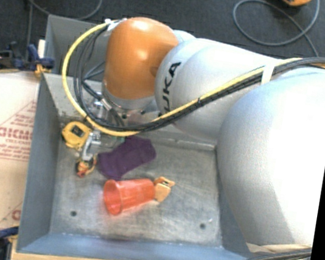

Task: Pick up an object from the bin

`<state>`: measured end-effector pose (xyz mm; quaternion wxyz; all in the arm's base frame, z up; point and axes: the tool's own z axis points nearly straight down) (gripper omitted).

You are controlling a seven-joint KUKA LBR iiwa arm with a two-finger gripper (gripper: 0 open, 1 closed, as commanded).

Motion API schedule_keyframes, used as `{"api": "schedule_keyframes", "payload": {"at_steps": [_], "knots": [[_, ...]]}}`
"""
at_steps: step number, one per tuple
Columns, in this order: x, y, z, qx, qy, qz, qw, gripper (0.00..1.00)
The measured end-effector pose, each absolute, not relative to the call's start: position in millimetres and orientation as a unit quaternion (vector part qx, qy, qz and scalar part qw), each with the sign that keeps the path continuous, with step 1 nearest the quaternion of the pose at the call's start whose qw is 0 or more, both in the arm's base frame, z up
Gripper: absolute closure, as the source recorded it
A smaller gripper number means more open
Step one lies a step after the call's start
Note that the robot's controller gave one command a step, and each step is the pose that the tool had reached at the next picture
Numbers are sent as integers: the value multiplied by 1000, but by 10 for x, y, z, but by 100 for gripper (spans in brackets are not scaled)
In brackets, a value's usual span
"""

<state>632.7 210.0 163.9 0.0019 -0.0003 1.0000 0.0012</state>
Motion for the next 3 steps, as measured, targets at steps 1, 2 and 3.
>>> {"api": "schedule_keyframes", "payload": {"at_steps": [1,2,3], "knots": [[6479,2004,1076,-4,1000,4,7,0],[6445,1980,1017,-5,1000,1,2,100],[6445,1980,1016,-5,1000,1,2,100]]}}
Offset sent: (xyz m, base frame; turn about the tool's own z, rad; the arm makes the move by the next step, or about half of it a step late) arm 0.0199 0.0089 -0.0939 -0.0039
